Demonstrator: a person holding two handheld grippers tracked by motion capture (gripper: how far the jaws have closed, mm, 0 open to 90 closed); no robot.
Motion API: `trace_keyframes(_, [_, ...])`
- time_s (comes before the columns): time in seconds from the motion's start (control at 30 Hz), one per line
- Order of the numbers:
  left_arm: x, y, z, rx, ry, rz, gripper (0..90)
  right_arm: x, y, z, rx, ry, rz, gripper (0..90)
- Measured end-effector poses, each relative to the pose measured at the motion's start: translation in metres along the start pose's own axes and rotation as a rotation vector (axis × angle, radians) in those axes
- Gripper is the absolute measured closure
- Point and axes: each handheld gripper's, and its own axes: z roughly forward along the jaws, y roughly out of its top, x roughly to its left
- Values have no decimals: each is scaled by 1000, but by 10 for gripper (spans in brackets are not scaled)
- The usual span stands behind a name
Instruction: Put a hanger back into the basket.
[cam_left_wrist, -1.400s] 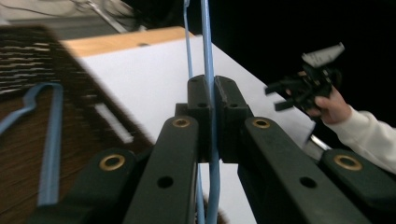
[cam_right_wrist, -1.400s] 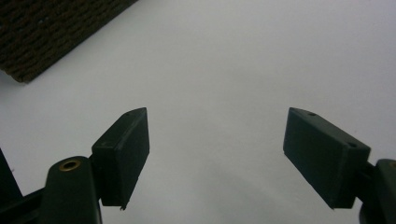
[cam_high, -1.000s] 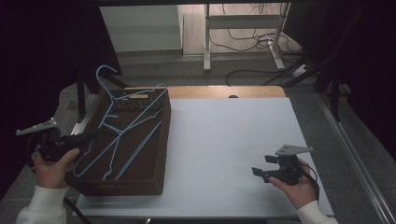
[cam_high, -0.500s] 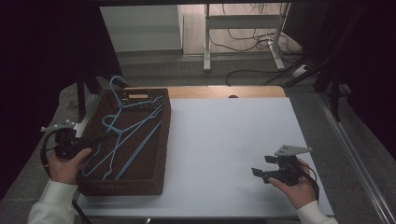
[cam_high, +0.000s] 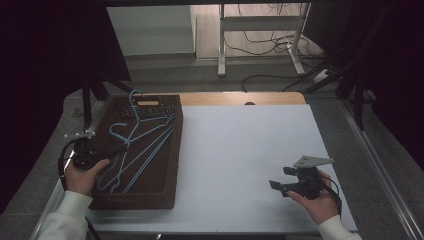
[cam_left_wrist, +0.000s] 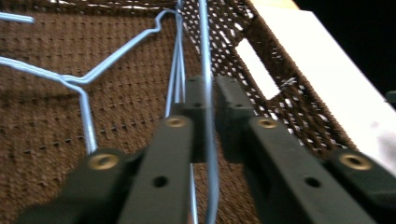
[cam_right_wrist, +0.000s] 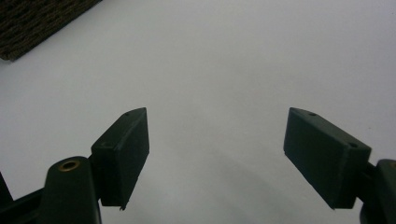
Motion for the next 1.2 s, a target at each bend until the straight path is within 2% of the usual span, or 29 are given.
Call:
trace_keyframes(0.03, [1,0,1,6,37,5,769,0,0,0,1,0,-1,228])
trace_keyframes(0.1, [3,1,3,20,57,-12,606,0,0,-1,-1,0,-2,228])
trace_keyframes(0.17, [1,1,1,14,85,13,575,0,1,-1,-4,0,-3,228])
trace_keyframes(0.23, [-2,2,0,13,78,28,526,1,1,-2,-5,0,-4,229])
trace_keyframes(0.3, [-7,4,-3,16,79,48,415,1,1,-1,-5,0,-5,229])
trace_keyframes(0.43, [-26,5,-9,10,31,124,292,1,1,-1,-6,0,-7,228])
trace_keyframes(0.53, [-50,2,-10,-8,-20,215,237,0,1,-1,-6,3,-8,223])
trace_keyframes(0.57, [-54,1,-10,-11,-28,226,208,0,2,-1,-8,6,-9,217])
trace_keyframes(0.63, [-70,-3,-7,-17,-66,277,167,0,2,-2,-13,10,-10,213])
trace_keyframes(0.73, [-89,-11,1,-13,-100,324,122,1,3,-4,-26,28,-19,205])
trace_keyframes(0.93, [-114,-25,18,31,-116,385,78,1,8,-15,-81,49,-23,193])
trace_keyframes(1.03, [-118,-29,23,46,-111,401,76,0,9,-19,-105,54,-19,191])
trace_keyframes(1.2, [-118,-31,27,55,-116,397,76,0,10,-24,-133,48,-20,190])
